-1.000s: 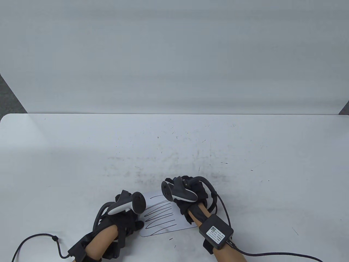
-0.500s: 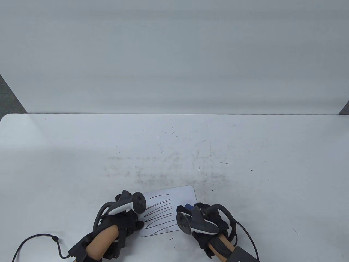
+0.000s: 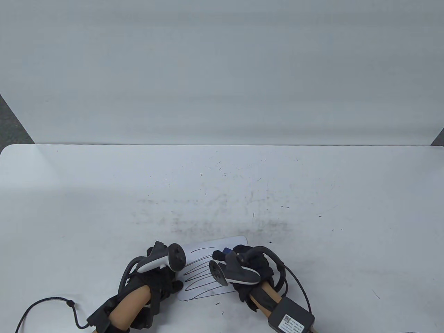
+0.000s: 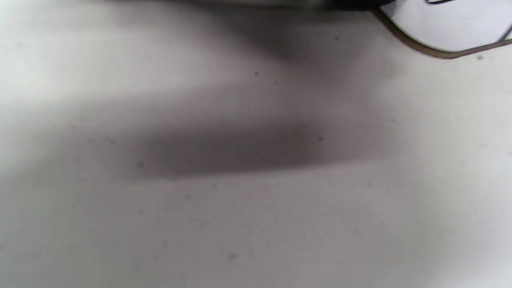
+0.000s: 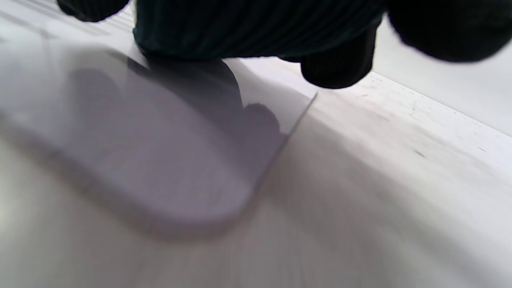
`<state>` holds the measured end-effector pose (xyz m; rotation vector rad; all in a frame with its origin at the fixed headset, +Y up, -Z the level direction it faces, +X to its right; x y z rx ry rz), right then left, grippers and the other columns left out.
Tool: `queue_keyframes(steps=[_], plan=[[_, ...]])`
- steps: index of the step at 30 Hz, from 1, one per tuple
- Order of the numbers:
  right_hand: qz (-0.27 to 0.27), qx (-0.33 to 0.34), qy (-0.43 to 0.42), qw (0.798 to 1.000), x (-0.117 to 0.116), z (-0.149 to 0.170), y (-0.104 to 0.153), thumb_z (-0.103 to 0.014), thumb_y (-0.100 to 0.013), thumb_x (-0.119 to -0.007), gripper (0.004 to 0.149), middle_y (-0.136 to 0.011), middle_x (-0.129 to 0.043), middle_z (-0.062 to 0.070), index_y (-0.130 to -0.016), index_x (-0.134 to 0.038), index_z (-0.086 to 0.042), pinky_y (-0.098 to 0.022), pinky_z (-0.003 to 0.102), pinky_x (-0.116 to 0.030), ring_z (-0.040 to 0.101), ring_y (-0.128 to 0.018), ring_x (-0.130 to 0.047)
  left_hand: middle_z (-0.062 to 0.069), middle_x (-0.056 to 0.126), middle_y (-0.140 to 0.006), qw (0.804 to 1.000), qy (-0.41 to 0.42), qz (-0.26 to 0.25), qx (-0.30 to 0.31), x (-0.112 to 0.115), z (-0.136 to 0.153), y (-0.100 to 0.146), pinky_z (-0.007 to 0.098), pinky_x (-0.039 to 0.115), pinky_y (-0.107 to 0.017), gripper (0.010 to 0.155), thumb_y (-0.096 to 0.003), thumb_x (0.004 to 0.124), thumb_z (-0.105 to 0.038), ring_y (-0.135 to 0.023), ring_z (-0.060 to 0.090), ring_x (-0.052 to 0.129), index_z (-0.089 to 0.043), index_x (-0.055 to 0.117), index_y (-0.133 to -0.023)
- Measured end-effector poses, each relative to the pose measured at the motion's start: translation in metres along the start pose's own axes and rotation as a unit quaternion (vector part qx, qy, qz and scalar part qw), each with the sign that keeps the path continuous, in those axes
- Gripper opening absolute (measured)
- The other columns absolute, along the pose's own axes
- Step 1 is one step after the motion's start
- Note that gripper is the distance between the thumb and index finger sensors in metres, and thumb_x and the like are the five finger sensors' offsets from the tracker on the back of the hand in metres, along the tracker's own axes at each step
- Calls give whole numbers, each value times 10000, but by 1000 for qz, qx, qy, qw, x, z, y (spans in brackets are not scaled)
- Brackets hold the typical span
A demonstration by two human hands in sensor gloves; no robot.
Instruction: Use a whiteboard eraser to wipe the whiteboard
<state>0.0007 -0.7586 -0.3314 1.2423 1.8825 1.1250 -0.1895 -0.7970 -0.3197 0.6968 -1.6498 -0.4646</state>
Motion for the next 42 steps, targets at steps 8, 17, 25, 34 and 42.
queue_keyframes(steps=[8, 17, 25, 34, 42], plan=[[9, -21, -11, 1000, 13, 2, -39, -545, -358, -630, 601, -863, -693, 222, -913, -404, -497, -234, 480, -806, 391, -573, -840, 293, -189, -973, 1000, -6, 0, 1, -1, -1, -1, 754, 128, -671, 909, -432, 539, -454, -899, 623, -107, -155, -149, -946], [11, 16, 29, 999, 7, -13, 26, -548, -359, -632, 610, -852, -703, 230, -923, -409, -476, -217, 467, -819, 389, -561, -848, 288, -195, -979, 1000, -7, -5, -2, 0, -1, 0, 748, 131, -679, 909, -429, 538, -459, -909, 615, -101, -161, -144, -951], [4, 28, 21, 999, -2, -23, 79, -548, -365, -631, 607, -855, -696, 235, -925, -408, -475, -216, 466, -820, 390, -564, -845, 285, -201, -978, 1000, -3, -8, 1, 0, 0, 0, 746, 125, -676, 907, -432, 537, -460, -908, 611, -106, -165, -144, -953], [-17, -1, -6, 1000, 2, -19, 55, -553, -358, -629, 611, -865, -693, 226, -922, -403, -486, -231, 470, -812, 387, -575, -840, 285, -237, -947, 1000, 11, 13, 9, 0, 1, -2, 749, 84, -652, 910, -440, 535, -447, -873, 613, -157, -162, -177, -930], [-18, -38, -1, 999, 12, -18, 0, -549, -360, -630, 602, -860, -703, 221, -917, -409, -492, -233, 474, -811, 387, -573, -843, 282, -240, -946, 1000, 11, 12, 13, 1, 1, -2, 747, 79, -650, 909, -440, 532, -448, -871, 611, -161, -163, -179, -929]])
Point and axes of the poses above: the tracker on the back of each hand, its own z axis roughly to the little-finger side, its own y axis roughly from the fingertips to the wrist, x = y × z, the point moved 1 cm from there along -y, roughly from the wrist to the fingertips
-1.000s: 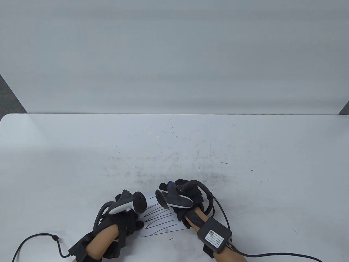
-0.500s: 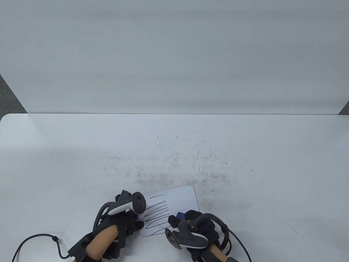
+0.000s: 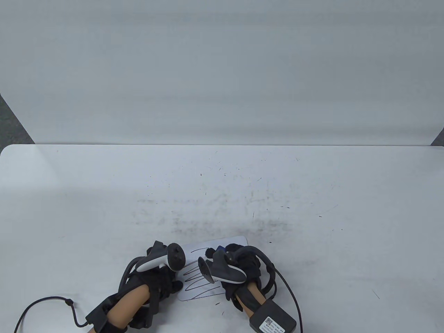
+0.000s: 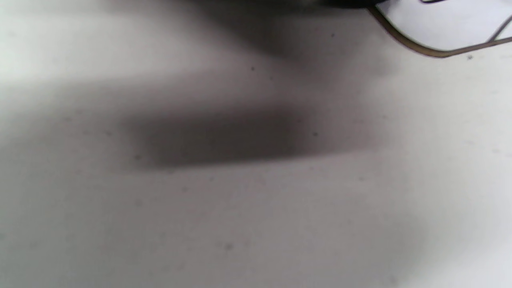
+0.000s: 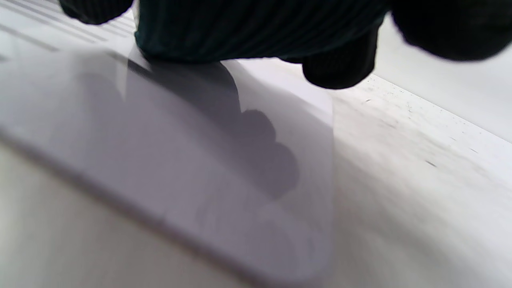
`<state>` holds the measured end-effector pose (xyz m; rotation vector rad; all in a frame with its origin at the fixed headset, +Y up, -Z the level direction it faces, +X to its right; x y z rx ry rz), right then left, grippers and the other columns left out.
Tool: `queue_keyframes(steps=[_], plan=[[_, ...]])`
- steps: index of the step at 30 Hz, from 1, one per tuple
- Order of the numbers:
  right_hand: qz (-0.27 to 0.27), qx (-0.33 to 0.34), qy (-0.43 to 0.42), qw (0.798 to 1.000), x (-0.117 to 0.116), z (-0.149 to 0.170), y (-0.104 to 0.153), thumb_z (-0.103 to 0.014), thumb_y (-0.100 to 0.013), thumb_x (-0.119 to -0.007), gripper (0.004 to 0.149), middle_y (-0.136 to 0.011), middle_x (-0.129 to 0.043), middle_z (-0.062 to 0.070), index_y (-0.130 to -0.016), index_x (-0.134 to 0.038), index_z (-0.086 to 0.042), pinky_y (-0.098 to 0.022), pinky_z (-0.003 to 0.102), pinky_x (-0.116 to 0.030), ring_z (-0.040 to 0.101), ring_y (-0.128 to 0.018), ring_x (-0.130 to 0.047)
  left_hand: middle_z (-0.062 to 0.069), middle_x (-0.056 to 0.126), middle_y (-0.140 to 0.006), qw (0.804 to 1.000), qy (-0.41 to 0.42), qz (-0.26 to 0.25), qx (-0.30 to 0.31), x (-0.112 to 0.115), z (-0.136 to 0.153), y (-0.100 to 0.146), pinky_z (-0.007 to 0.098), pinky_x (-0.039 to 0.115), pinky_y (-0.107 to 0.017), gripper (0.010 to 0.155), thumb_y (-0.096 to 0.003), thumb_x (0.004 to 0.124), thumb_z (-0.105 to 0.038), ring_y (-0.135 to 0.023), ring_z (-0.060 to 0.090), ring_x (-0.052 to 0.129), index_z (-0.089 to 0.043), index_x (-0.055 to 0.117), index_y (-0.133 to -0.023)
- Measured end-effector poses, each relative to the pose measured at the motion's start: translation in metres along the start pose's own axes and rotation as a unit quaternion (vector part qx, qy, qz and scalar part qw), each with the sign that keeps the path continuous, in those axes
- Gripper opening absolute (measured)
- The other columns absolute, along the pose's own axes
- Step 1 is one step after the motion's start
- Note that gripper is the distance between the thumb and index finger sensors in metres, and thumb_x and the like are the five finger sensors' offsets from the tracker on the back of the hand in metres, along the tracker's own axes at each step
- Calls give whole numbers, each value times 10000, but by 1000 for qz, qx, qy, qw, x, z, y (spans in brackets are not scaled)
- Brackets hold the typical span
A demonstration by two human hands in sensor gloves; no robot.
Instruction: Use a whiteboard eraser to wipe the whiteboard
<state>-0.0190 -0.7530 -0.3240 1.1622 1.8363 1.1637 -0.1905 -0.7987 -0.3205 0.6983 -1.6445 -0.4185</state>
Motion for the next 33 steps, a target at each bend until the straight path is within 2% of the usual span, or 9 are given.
queue_keyframes(steps=[6, 10, 15, 26, 29, 33], plan=[[10, -23, -17, 1000, 5, 2, -25, -545, -359, -633, 596, -858, -705, 222, -911, -415, -499, -231, 478, -808, 389, -568, -845, 282, -241, -946, 1000, -1, -1, 1, 0, 0, 0, 746, 75, -650, 906, -441, 528, -447, -870, 611, -162, -164, -181, -929], [14, -22, -12, 1000, 4, 1, -23, -549, -360, -632, 600, -857, -703, 223, -915, -411, -495, -227, 469, -814, 385, -566, -847, 284, -242, -943, 1000, -2, -1, 0, 1, 0, 0, 747, 74, -649, 906, -439, 525, -448, -868, 612, -164, -163, -184, -926], [7, -18, -12, 1000, 0, -2, -7, -550, -359, -634, 606, -854, -702, 226, -918, -410, -489, -223, 465, -816, 383, -566, -846, 280, -235, -950, 1000, -3, -4, -3, 1, 0, 1, 743, 78, -655, 906, -437, 525, -451, -876, 607, -157, -166, -180, -930], [-8, 29, -3, 1000, -10, -16, 62, -551, -356, -636, 613, -855, -695, 232, -922, -411, -480, -216, 463, -820, 387, -564, -845, 282, -228, -954, 1000, -5, -7, -2, 1, 0, 1, 744, 84, -657, 904, -437, 524, -454, -880, 608, -150, -166, -174, -933], [-11, 38, 4, 999, -11, -20, 72, -551, -363, -633, 607, -857, -694, 231, -922, -408, -482, -218, 462, -820, 386, -567, -844, 284, -231, -951, 1000, -4, -6, -1, 1, 0, 0, 745, 82, -654, 907, -438, 527, -452, -876, 610, -153, -163, -176, -932], [-13, 39, 6, 999, -10, -18, 69, -555, -356, -629, 614, -860, -694, 226, -922, -401, -485, -225, 464, -817, 383, -571, -843, 282, -238, -947, 1000, -1, -3, 1, 1, 0, 0, 745, 74, -651, 906, -441, 527, -450, -871, 608, -162, -164, -180, -930]])
Point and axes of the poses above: the tracker on the back of each hand, its own z axis roughly to the little-finger side, its own y axis roughly from the fingertips to the wrist, x = y × z, the point moved 1 cm from there along -y, roughly from the wrist to the fingertips
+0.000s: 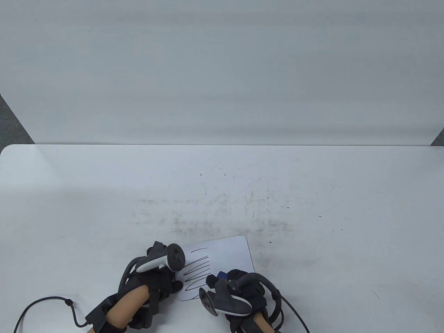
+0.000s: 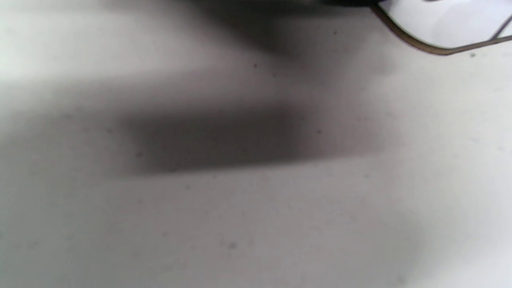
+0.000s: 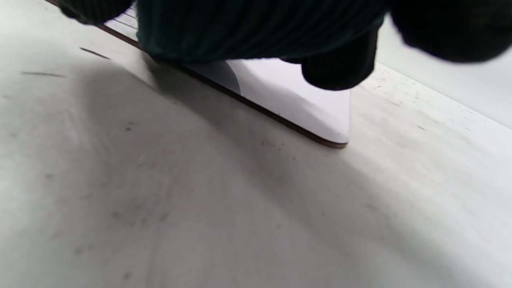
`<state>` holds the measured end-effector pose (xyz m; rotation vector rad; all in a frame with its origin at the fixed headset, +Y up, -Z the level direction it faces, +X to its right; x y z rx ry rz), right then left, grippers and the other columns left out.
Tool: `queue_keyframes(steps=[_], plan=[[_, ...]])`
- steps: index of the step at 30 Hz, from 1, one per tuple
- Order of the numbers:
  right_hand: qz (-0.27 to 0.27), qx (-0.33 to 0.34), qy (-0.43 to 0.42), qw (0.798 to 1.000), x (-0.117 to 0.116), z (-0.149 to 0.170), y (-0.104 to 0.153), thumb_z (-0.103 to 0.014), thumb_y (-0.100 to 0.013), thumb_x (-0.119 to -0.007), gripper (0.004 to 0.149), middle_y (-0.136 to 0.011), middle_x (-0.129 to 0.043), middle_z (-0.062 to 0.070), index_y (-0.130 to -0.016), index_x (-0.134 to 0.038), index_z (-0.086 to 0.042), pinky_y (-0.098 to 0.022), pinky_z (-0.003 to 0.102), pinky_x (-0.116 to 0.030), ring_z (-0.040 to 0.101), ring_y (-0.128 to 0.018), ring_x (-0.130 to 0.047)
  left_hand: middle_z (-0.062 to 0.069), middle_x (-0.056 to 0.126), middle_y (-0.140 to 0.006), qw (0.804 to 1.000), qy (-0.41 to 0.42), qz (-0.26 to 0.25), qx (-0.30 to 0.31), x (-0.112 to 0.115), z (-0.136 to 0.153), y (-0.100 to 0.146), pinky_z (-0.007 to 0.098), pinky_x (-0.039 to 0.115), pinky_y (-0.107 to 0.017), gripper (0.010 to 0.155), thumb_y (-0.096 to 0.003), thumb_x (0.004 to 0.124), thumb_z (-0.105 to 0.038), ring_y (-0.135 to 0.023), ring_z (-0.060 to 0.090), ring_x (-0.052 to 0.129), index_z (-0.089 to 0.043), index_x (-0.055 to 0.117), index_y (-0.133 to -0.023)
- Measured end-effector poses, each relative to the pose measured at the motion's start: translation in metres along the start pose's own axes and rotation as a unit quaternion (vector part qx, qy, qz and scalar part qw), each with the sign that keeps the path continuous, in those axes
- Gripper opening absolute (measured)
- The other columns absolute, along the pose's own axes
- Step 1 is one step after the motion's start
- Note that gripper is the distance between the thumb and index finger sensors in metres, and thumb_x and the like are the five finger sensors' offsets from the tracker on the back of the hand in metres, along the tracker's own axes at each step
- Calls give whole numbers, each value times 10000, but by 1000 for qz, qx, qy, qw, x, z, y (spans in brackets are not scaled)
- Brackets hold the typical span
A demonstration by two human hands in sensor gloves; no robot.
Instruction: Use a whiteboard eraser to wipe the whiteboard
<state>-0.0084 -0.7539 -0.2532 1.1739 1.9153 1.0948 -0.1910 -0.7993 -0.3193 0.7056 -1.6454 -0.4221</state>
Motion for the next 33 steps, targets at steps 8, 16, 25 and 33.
queue_keyframes(steps=[8, 16, 25, 33], plan=[[11, -20, -10, 1000, 6, 9, -36, -553, -358, -630, 612, -859, -698, 224, -922, -402, -485, -226, 469, -814, 386, -570, -843, 283, -241, -944, 1000, 1, 2, 1, 0, 0, 0, 746, 71, -647, 906, -442, 528, -448, -868, 610, -165, -162, -182, -928], [15, -55, -25, 998, 15, 17, -82, -548, -359, -632, 604, -856, -706, 222, -917, -408, -492, -228, 474, -810, 386, -568, -845, 282, -244, -943, 1000, 1, 2, 2, 0, 0, 0, 746, 68, -647, 906, -442, 526, -448, -866, 610, -167, -159, -183, -927], [21, -73, -42, 996, 15, 22, -102, -548, -361, -632, 603, -855, -699, 227, -918, -406, -492, -226, 469, -813, 385, -565, -846, 279, -242, -944, 1000, 0, 2, -1, 0, 0, 0, 743, 70, -651, 906, -439, 524, -450, -870, 606, -166, -162, -184, -926], [5, -32, -18, 999, 2, 6, -56, -549, -359, -634, 615, -853, -697, 232, -925, -404, -476, -218, 466, -817, 388, -566, -843, 280, -236, -947, 1000, -2, 0, -2, 0, 0, 0, 743, 74, -654, 905, -439, 524, -453, -874, 606, -161, -162, -180, -928]])
Point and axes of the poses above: the tracker on the back of each hand, its own z axis roughly to the little-finger side, its own y axis roughly from the fingertips to the wrist, x = y × z, the point moved 1 cm from there along -y, roughly from the wrist to the fingertips
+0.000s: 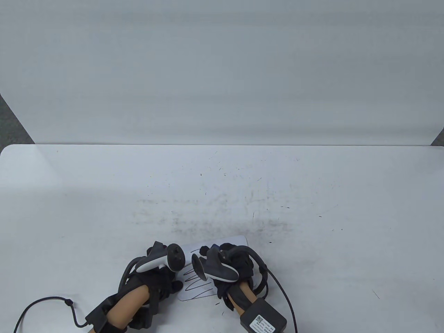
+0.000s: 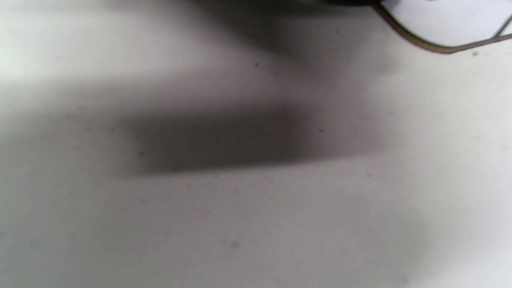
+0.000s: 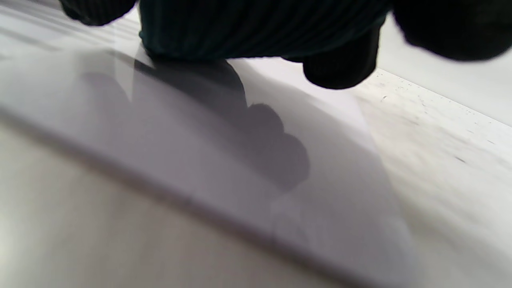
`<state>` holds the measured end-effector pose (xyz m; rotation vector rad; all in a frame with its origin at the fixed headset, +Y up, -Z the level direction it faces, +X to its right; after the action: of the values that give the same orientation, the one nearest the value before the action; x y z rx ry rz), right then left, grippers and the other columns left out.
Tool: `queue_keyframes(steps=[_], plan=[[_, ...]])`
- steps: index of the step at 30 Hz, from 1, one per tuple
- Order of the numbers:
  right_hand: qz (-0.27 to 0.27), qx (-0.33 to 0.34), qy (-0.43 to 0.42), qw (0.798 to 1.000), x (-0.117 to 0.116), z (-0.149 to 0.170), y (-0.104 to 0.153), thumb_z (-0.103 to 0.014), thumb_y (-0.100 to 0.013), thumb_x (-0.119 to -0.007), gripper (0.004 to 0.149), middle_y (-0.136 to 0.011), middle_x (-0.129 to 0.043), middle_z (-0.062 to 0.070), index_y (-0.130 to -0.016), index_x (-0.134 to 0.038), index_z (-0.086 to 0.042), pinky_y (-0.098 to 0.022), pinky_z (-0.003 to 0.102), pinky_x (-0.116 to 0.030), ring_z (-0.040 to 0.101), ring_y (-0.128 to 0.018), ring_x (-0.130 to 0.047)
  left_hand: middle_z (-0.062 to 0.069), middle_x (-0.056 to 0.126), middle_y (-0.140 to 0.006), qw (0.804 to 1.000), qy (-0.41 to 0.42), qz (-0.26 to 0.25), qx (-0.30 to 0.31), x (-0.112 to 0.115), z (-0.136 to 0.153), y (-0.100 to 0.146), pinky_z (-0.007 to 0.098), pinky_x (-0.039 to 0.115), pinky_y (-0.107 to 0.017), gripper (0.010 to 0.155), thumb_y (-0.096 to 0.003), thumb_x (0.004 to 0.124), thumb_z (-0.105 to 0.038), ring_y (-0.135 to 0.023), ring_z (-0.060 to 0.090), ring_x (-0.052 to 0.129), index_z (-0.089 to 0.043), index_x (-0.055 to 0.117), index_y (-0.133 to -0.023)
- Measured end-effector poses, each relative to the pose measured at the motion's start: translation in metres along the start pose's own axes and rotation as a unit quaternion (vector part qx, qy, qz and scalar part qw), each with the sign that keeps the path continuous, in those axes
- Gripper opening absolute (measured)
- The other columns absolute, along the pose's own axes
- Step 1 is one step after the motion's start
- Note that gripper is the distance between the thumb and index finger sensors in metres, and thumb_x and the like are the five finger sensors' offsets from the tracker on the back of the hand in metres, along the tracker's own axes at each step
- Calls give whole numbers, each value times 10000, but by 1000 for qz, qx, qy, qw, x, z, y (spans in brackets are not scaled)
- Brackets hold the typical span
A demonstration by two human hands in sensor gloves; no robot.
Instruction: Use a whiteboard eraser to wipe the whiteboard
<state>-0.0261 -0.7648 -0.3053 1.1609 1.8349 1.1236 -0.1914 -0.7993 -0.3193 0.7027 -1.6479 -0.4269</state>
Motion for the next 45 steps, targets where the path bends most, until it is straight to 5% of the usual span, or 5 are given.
queue_keyframes(steps=[5, 10, 34, 39, 45], plan=[[-14, 36, 9, 999, -6, -7, 48, -549, -359, -635, 617, -856, -692, 237, -926, -402, -476, -217, 466, -819, 390, -565, -844, 283, -240, -944, 1000, 0, 1, 3, 0, 0, 0, 744, 72, -649, 908, -440, 525, -452, -869, 608, -163, -157, -183, -927], [-11, 44, 17, 999, -8, -11, 62, -551, -357, -633, 619, -859, -690, 233, -924, -397, -481, -222, 467, -819, 388, -568, -843, 285, -244, -940, 1000, 4, 1, 8, 0, 0, -1, 746, 64, -643, 906, -444, 526, -449, -862, 611, -170, -156, -183, -927], [16, -7, -34, 999, 18, 15, -61, -543, -359, -638, 603, -854, -706, 224, -916, -412, -492, -227, 479, -808, 390, -563, -848, 258, -264, -937, 1000, 18, 4, 8, 1, 2, 0, 730, 36, -640, 908, -444, 530, -451, -859, 586, -197, -177, -191, -924], [34, 10, -3, 999, 17, 10, -58, -539, -358, -645, 604, -851, -701, 232, -915, -418, -490, -220, 477, -811, 393, -560, -847, 258, -258, -940, 1000, 15, 2, 5, 0, 2, 0, 729, 41, -646, 908, -441, 529, -453, -864, 585, -190, -176, -188, -925], [32, 64, 45, 996, 10, -7, -7, -545, -359, -640, 615, -850, -701, 231, -923, -408, -475, -215, 469, -819, 388, -561, -847, 256, -255, -944, 1000, 15, -1, 5, 0, 2, 0, 727, 42, -648, 907, -440, 528, -456, -868, 583, -188, -179, -185, -927]])
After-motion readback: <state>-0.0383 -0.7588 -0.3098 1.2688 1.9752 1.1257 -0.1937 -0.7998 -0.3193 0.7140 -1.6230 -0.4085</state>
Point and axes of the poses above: the tracker on the back of each hand, its own z axis roughly to the little-finger side, its own y axis roughly from the fingertips to the wrist, x = y × z, the point moved 1 cm from there along -y, roughly from the wrist to the fingertips
